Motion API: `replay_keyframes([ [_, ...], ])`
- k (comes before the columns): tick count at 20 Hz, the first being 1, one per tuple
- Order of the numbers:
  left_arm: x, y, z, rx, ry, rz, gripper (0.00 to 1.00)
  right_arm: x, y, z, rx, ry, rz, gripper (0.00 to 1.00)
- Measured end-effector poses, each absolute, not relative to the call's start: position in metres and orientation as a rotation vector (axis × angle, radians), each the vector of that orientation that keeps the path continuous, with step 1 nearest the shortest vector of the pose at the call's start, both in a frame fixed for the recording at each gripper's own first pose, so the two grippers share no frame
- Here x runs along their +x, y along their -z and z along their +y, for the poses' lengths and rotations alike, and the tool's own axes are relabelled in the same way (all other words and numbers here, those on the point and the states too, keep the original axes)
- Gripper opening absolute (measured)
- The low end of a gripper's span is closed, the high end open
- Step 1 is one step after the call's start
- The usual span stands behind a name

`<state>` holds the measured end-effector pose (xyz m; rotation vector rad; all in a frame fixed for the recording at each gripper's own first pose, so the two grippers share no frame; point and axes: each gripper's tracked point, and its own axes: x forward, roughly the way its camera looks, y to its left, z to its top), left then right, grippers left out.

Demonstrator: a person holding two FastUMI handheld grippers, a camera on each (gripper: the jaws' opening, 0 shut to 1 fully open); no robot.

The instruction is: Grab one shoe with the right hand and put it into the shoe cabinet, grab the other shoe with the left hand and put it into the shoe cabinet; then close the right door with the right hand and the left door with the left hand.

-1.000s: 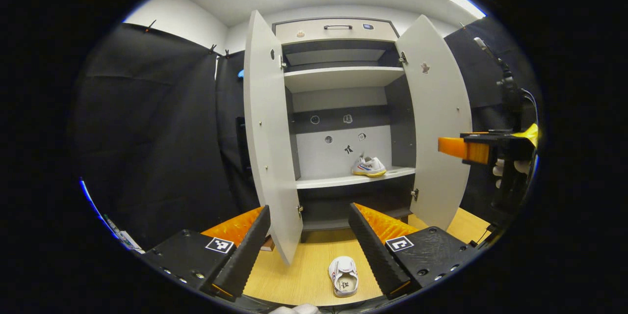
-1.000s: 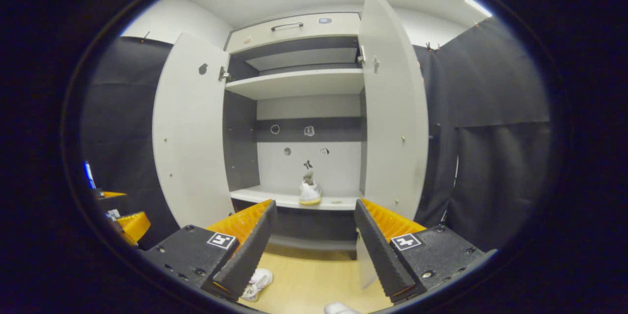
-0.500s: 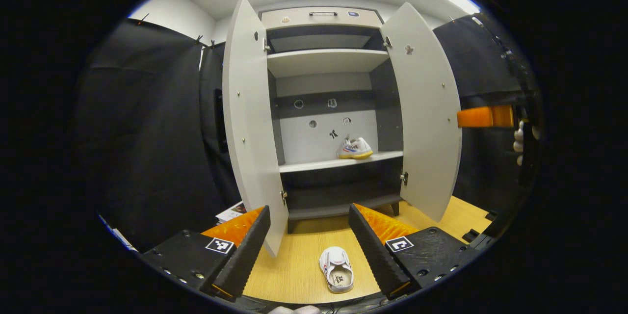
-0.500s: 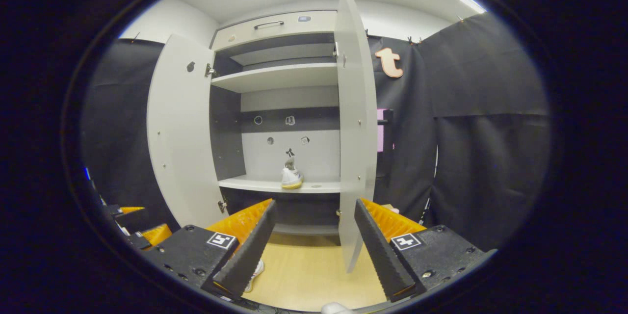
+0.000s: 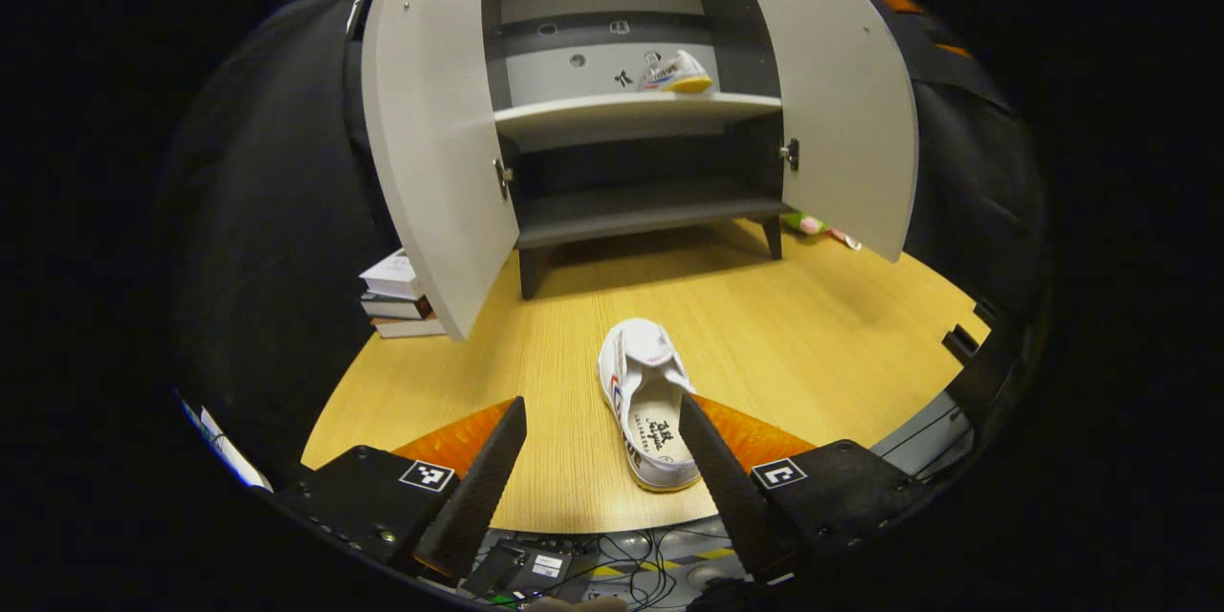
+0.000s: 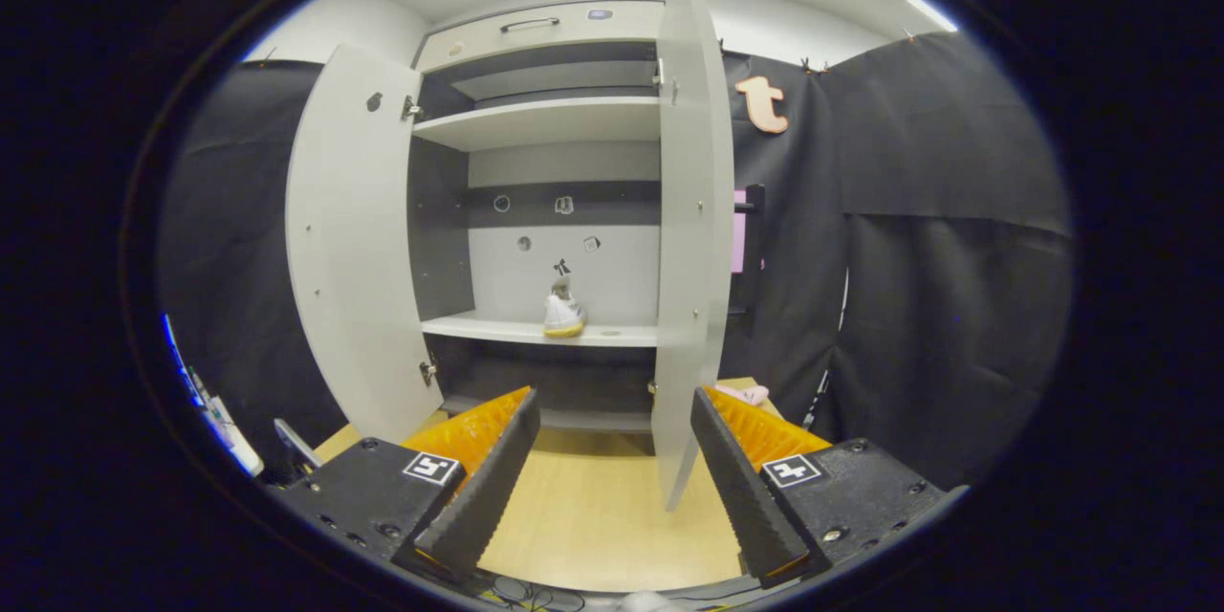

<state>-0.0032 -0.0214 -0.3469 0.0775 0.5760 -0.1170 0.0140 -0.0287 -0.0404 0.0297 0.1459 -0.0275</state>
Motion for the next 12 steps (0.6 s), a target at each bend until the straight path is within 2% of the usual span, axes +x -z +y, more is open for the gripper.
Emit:
replay_keyframes([
  [4, 0.02, 0.384, -0.018, 0.081, 0.114, 0.65, 0.97, 0.015, 0.047, -0.025, 0.037, 0.022, 0.172, 1.0],
  [12, 0.081, 0.431, -0.022, 0.138, 0.164, 0.695, 0.96, 0.036, 0.055, -0.021, 0.015, 0.02, 0.208, 1.0],
])
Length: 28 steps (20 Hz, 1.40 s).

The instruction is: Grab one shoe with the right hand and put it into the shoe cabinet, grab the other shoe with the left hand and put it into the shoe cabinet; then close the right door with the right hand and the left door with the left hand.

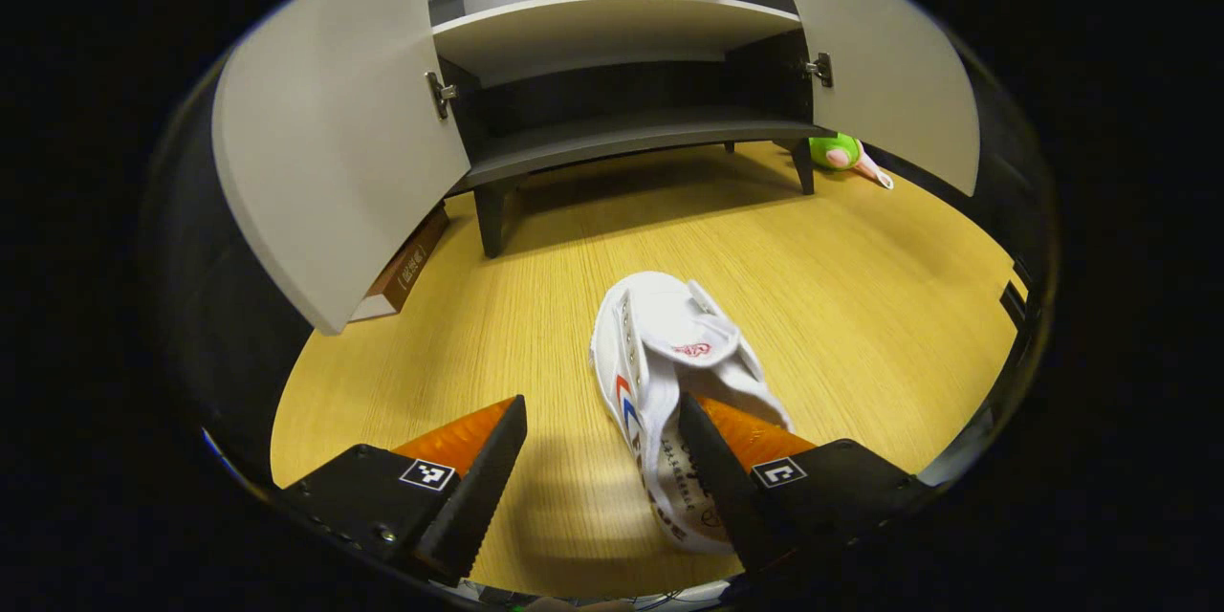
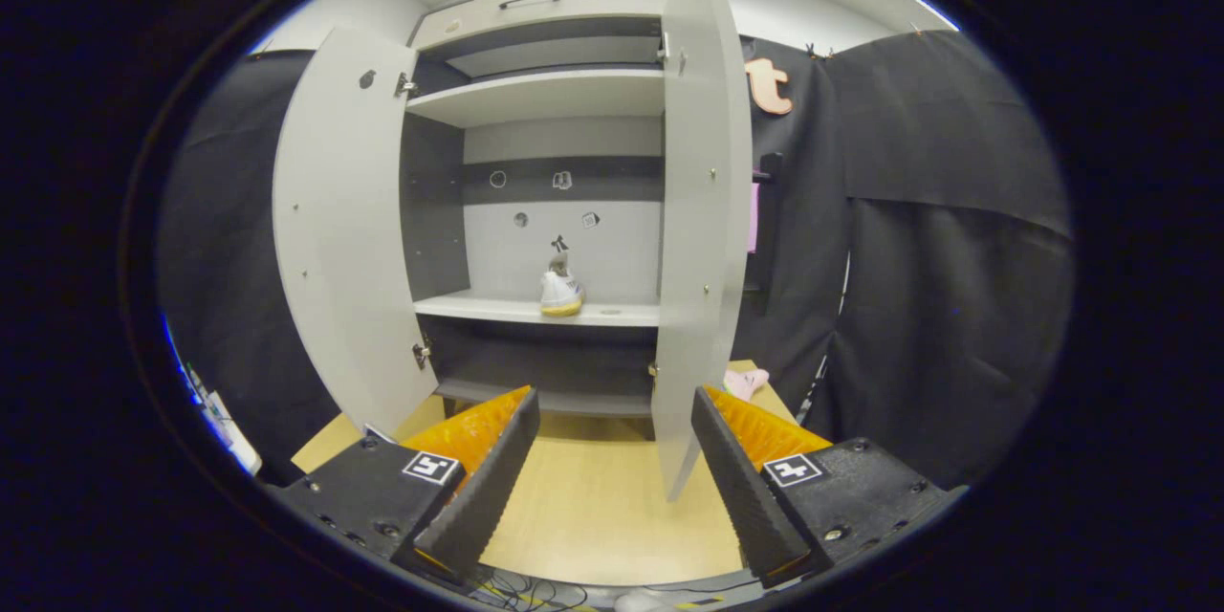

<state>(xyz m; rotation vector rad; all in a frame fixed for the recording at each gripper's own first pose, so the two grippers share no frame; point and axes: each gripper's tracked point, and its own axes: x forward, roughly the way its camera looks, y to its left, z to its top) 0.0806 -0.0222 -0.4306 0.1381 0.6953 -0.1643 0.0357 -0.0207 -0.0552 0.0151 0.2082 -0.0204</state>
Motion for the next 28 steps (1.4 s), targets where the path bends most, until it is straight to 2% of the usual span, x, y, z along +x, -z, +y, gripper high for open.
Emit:
replay_keyframes([
  [3, 0.098, 0.438, -0.024, 0.13, 0.159, 0.699, 0.93, 0.043, 0.058, -0.014, -0.001, 0.007, 0.217, 1.0],
  [7, 0.115, 0.443, -0.04, 0.079, 0.2, 0.725, 0.74, 0.05, 0.063, -0.01, -0.016, -0.003, 0.237, 1.0],
  [9, 0.123, 0.443, -0.042, 0.077, 0.189, 0.729, 0.68, 0.052, 0.064, -0.01, -0.014, -0.006, 0.241, 1.0],
  [10, 0.129, 0.446, -0.038, 0.085, 0.163, 0.726, 0.6, 0.052, 0.063, -0.01, -0.013, -0.008, 0.241, 1.0],
  [13, 0.126, 0.441, -0.029, 0.054, 0.107, 0.764, 0.18, 0.055, 0.061, -0.012, -0.016, -0.011, 0.233, 1.0],
  [15, 0.123, 0.439, -0.035, 0.036, 0.104, 0.799, 0.13, 0.056, 0.062, -0.011, -0.009, -0.022, 0.232, 1.0],
  [18, 0.13, 0.406, -0.039, 0.08, 0.117, 0.756, 0.13, 0.056, 0.06, -0.012, 0.006, -0.039, 0.225, 1.0],
  [28, 0.161, 0.219, -0.027, 0.081, 0.088, 0.512, 0.12, 0.068, 0.033, -0.014, 0.05, -0.101, 0.143, 1.0],
])
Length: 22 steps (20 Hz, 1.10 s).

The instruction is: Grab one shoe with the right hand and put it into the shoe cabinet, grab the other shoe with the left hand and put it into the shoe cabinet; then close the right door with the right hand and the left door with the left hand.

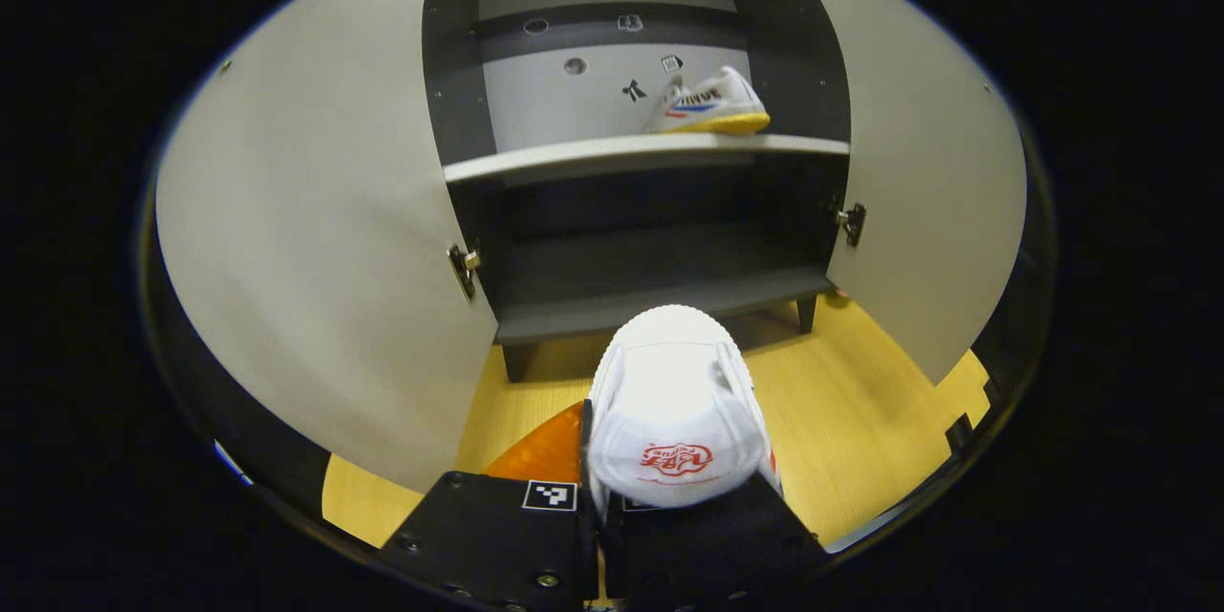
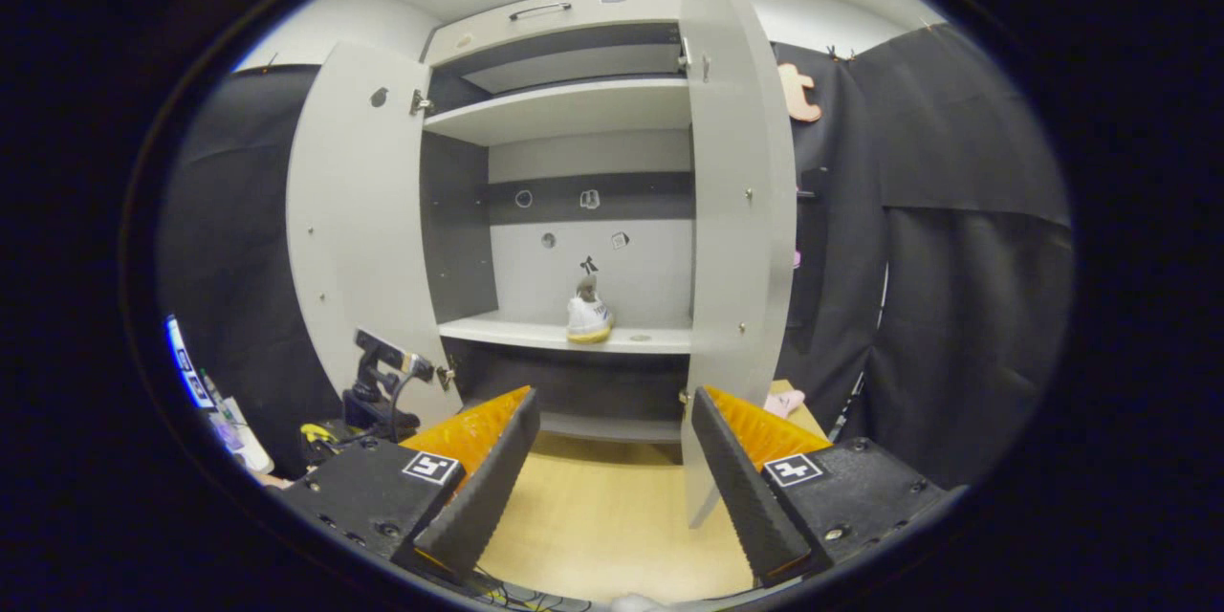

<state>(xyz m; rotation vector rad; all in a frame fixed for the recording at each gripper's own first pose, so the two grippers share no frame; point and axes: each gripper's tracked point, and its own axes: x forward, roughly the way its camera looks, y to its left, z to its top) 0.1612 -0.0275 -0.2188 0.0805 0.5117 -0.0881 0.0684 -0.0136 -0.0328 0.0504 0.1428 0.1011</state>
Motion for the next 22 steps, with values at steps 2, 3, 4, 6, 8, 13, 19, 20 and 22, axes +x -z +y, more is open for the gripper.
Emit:
replay_keyframes([
  [2, 0.172, 0.177, -0.025, 0.08, 0.064, 0.459, 0.13, 0.071, 0.032, -0.008, 0.06, -0.132, 0.137, 1.0],
  [3, 0.177, 0.158, -0.023, 0.07, 0.046, 0.44, 0.13, 0.073, 0.032, -0.006, 0.055, -0.144, 0.135, 1.0],
  [4, 0.183, 0.136, -0.023, 0.06, 0.034, 0.411, 0.13, 0.075, 0.032, -0.003, 0.049, -0.158, 0.136, 1.0],
  [6, 0.2, 0.099, -0.021, 0.052, 0.014, 0.357, 0.13, 0.077, 0.032, 0.009, 0.047, -0.201, 0.138, 1.0],
  [8, 0.218, 0.07, -0.017, 0.059, -0.009, 0.313, 0.13, 0.079, 0.032, 0.019, 0.04, -0.237, 0.141, 1.0],
  [13, 0.277, 0.019, -0.021, 0.049, -0.044, 0.226, 0.12, 0.088, 0.023, 0.044, 0.038, -0.321, 0.114, 1.0],
  [19, 0.361, 0.011, -0.029, 0.05, -0.077, 0.215, 0.12, 0.1, 0.026, 0.056, -0.002, -0.373, 0.129, 1.0],
  [20, 0.375, 0.016, -0.029, 0.044, -0.084, 0.227, 0.12, 0.101, 0.025, 0.057, -0.008, -0.381, 0.13, 1.0],
  [22, 0.397, 0.03, -0.025, 0.038, -0.106, 0.258, 0.12, 0.104, 0.023, 0.053, -0.032, -0.382, 0.126, 1.0],
])
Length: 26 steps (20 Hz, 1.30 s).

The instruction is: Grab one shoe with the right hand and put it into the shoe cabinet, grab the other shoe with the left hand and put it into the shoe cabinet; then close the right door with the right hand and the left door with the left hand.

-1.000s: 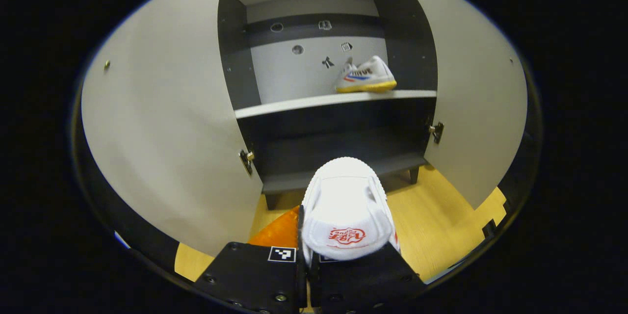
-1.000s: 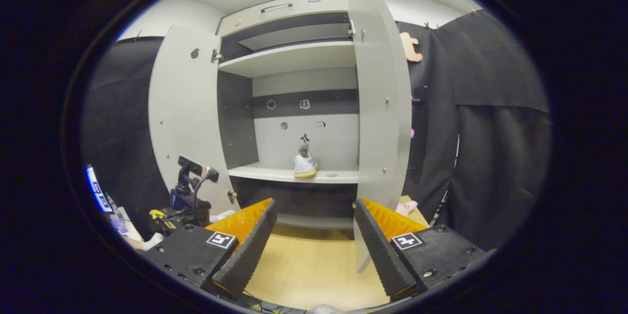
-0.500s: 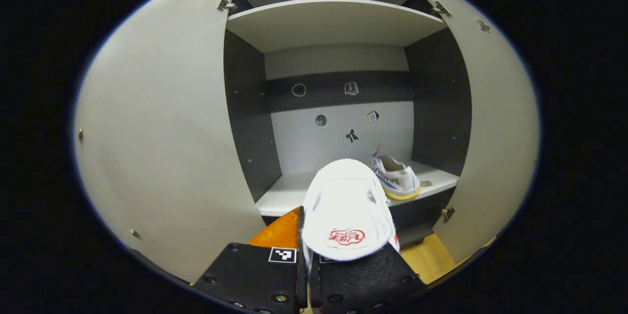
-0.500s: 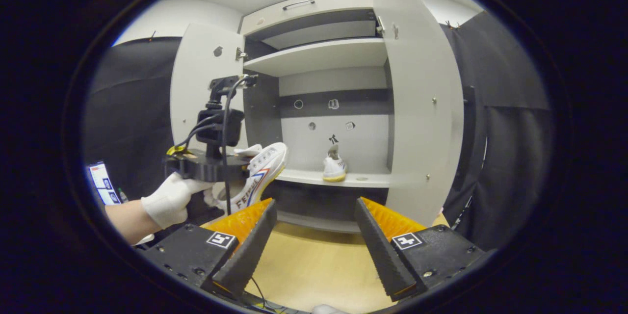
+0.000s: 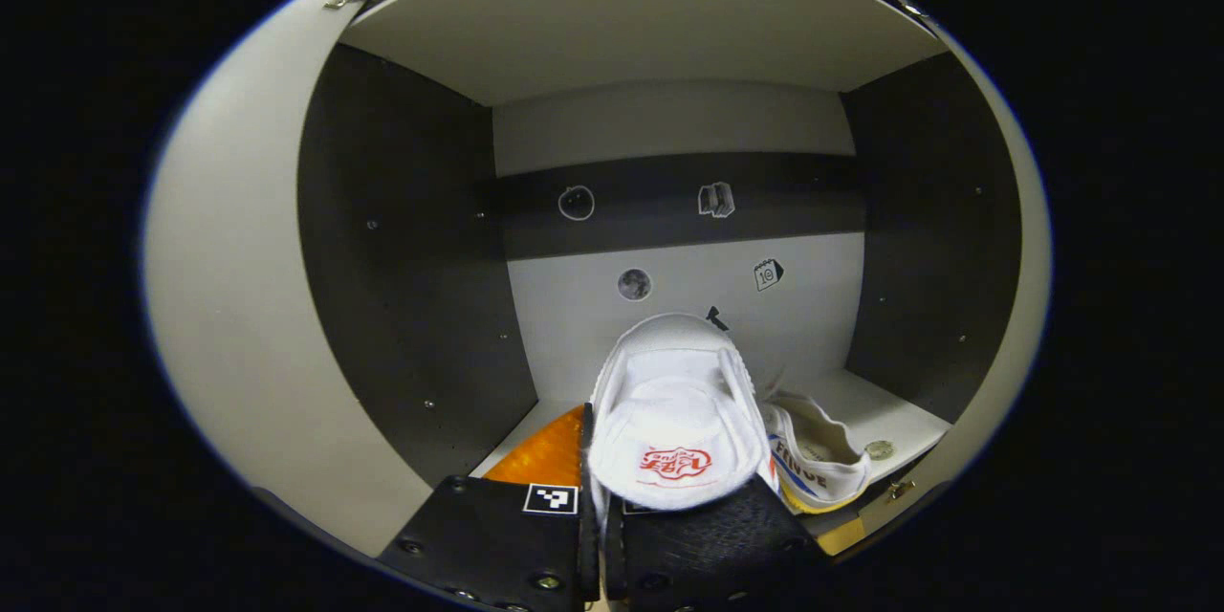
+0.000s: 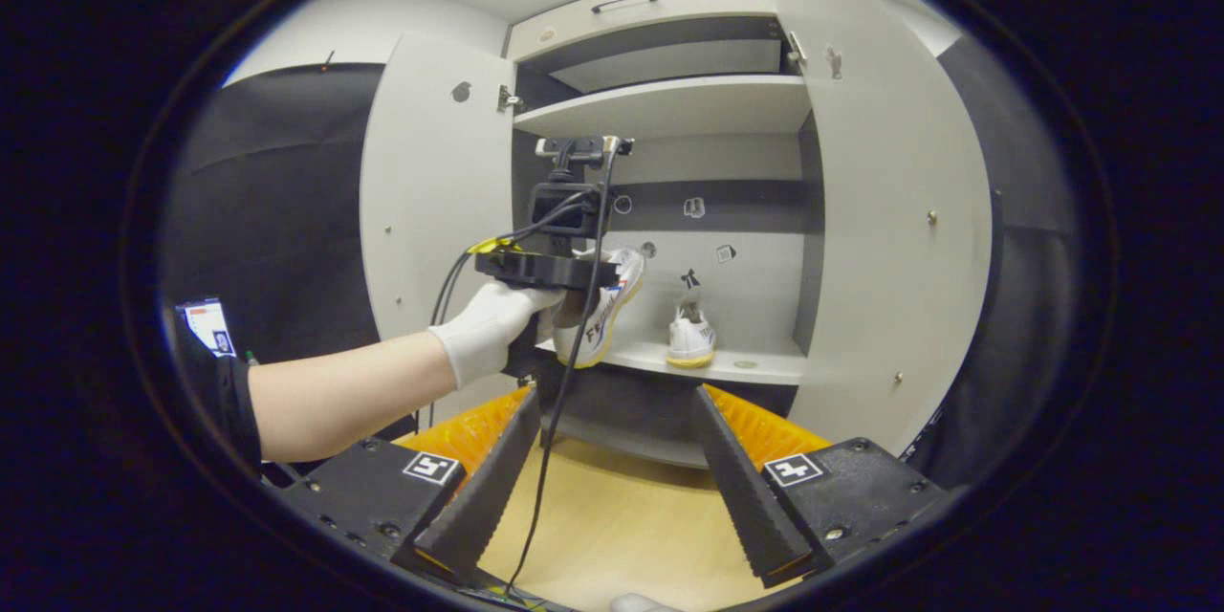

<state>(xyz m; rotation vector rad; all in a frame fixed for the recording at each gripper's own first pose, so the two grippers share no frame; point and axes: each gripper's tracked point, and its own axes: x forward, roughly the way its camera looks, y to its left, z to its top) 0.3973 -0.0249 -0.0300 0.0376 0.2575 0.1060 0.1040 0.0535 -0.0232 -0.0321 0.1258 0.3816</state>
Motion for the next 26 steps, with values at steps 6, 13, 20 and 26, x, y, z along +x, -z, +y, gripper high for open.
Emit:
replay_keyframes([
  [6, 0.448, 0.064, -0.026, 0.062, -0.119, 0.327, 0.12, 0.115, 0.027, 0.037, -0.132, -0.352, 0.125, 1.0],
  [13, 0.455, 0.091, -0.024, 0.083, -0.112, 0.428, 0.14, 0.121, 0.035, 0.027, -0.105, -0.338, 0.164, 1.0],
  [20, 0.448, 0.089, -0.02, 0.086, -0.045, 0.422, 0.91, 0.123, 0.039, 0.032, -0.089, -0.357, 0.178, 1.0],
  [26, 0.424, 0.076, -0.012, 0.02, -0.066, 0.391, 0.96, 0.125, 0.037, 0.028, -0.069, -0.337, 0.18, 1.0],
])
